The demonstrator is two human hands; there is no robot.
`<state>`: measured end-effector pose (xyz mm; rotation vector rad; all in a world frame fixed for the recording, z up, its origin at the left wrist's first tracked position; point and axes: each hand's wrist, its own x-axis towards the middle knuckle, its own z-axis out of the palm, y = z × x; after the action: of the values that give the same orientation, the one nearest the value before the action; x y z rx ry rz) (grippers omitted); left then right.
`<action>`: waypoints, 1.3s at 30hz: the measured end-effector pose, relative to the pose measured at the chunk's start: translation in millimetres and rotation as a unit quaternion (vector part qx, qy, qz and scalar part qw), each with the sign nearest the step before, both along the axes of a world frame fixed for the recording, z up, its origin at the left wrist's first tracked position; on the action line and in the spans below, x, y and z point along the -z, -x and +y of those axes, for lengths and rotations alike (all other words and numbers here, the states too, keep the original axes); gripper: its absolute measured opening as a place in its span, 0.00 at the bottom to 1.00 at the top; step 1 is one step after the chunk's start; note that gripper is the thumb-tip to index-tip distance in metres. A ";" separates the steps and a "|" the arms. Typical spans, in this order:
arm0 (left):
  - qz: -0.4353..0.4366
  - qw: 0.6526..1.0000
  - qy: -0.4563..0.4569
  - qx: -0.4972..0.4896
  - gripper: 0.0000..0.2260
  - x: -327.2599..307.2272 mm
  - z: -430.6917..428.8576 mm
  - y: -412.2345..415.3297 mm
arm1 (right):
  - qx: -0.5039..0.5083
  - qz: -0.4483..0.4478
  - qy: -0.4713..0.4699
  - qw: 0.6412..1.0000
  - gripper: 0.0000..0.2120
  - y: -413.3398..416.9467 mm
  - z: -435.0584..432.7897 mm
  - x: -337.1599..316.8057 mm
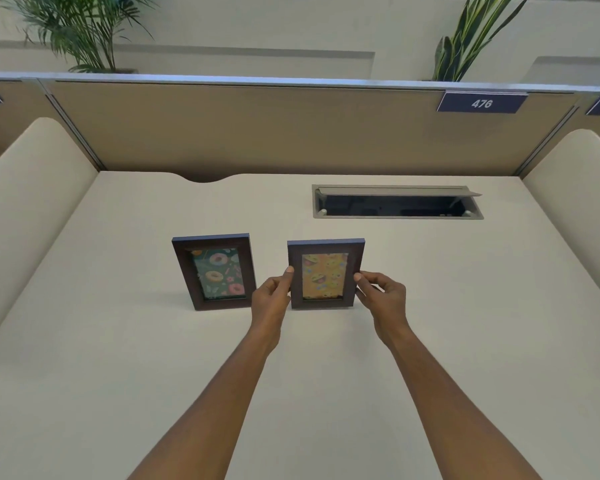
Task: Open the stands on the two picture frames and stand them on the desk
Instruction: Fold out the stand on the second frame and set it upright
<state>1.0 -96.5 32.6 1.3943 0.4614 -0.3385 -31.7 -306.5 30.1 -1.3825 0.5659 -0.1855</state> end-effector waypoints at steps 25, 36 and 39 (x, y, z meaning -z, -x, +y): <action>0.088 0.993 0.079 0.011 0.20 -7.9 -31.6 -27.9 | -0.024 0.027 0.096 0.995 0.16 8.3 8.1 19.4; 0.056 0.996 0.067 0.018 0.27 -17.4 -25.3 -16.7 | 0.003 0.057 0.145 0.988 0.16 10.5 18.4 18.9; 0.041 0.998 0.043 0.017 0.25 -18.4 -21.2 -11.5 | 0.008 0.062 0.161 0.985 0.14 12.3 20.1 15.6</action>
<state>12.4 -117.7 51.0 1.3086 0.4846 -0.4393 -44.0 -286.4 14.5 -1.7128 0.6724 -0.2114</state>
